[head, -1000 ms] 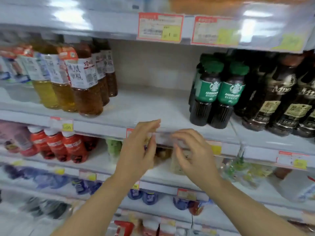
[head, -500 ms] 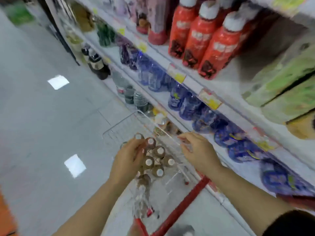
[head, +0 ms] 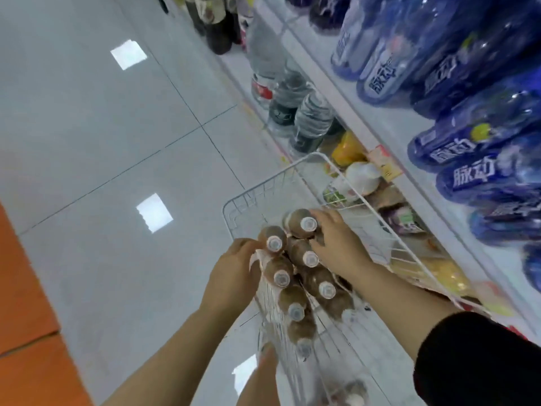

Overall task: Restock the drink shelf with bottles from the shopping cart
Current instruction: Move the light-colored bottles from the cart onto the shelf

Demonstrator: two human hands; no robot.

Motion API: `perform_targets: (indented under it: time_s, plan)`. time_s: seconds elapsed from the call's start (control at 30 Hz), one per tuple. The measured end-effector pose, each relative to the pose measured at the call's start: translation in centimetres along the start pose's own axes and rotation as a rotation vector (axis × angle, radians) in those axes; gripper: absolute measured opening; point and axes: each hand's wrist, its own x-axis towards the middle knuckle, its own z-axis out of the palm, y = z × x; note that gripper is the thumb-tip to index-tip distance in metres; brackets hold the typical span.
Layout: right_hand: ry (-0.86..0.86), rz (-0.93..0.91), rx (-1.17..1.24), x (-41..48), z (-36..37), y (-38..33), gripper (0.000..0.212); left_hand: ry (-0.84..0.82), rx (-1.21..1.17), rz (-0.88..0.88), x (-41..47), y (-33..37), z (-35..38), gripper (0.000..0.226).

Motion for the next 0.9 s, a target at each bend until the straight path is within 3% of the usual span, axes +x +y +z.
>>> perform_targets:
  time_s: [0.17, 0.27, 0.37, 0.47, 0.7, 0.9]
  plan:
    - [-0.008, 0.013, -0.132, 3.5, 2.7, 0.5, 0.045, 0.101, 0.205, 0.136, 1.9, -0.8, 0.8, 0.034]
    - [0.065, 0.005, -0.03, 4.1, 2.7, 0.6, 0.03, -0.075, 0.154, 0.145, 3.2, 0.0, 1.1, 0.044]
    - [0.146, -0.004, 0.103, 2.4, 1.4, 1.0, 0.026, -0.28, 0.327, 0.068, 5.0, 0.8, 2.1, 0.052]
    - [0.22, -0.009, 0.227, -0.6, -0.4, 1.6, 0.026, -0.359, 0.409, 0.004, 6.3, 1.8, 2.9, 0.042]
    - [0.307, 0.001, 0.372, -6.5, -4.8, 1.7, 0.03, -0.227, 0.229, -0.068, 5.6, 3.7, 2.2, 0.026]
    - [0.415, -0.102, 0.373, -12.3, -9.3, -0.3, 0.025, 0.002, 0.009, 0.087, -0.3, 9.0, -2.3, 0.02]
